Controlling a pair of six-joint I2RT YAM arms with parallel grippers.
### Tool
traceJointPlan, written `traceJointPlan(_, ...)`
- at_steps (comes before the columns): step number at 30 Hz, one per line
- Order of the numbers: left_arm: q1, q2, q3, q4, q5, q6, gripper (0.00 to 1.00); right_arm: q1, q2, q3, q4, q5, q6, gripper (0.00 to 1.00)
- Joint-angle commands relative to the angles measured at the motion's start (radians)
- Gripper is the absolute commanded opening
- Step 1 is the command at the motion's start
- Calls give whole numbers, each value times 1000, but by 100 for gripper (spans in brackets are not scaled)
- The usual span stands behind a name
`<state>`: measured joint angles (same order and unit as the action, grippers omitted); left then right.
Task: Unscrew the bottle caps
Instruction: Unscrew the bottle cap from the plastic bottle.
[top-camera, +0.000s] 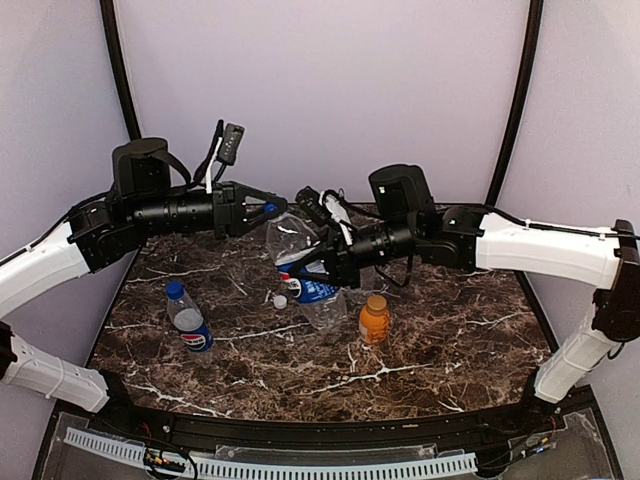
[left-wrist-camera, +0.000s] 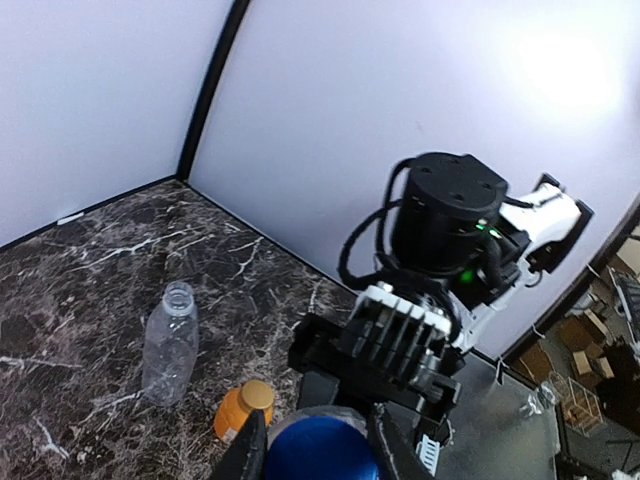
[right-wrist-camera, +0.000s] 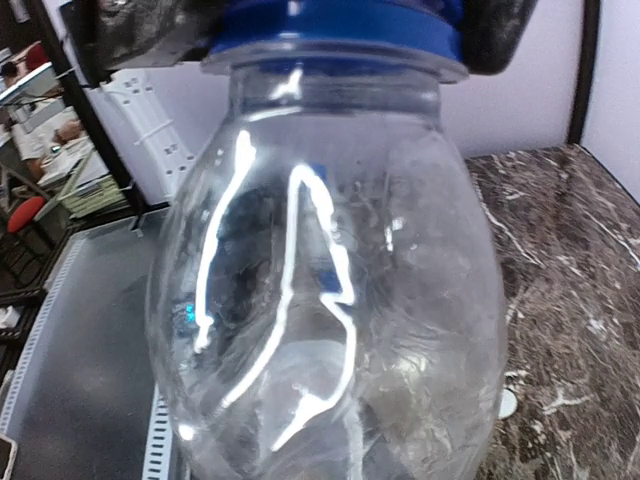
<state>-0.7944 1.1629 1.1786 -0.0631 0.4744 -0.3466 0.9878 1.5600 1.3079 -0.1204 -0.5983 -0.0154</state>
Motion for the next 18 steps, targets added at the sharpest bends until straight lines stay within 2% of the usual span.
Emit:
traceJointPlan(1,-4,9,-1,-38,-353,-191,12,10,25,-13,66,331,64,0)
traceJointPlan(4,-4,11,-9,-42,-391,-210,23,12,19,-42,104,380,78,0)
traceJointPlan(5,-5,10,-12,-36,-383,-206,31,12,13,-51,114,361,78,0)
traceJointPlan(6,-4,5,-17,-21,-364,-194,39,10,2,-62,115,338,71,0)
traceJointPlan(11,-3,-35,-33,23,-238,-62,64,0,-16,-66,125,134,22,1)
traceJointPlan(12,-3,-48,-29,9,-198,-20,72,-3,-18,-68,112,86,-6,1)
traceJointPlan(14,-2,-65,-20,-25,-136,38,81,-15,-18,-71,86,-41,-35,2)
traceJointPlan(18,-1,-96,-17,-62,3,120,85,-35,-11,-65,62,-227,-47,4)
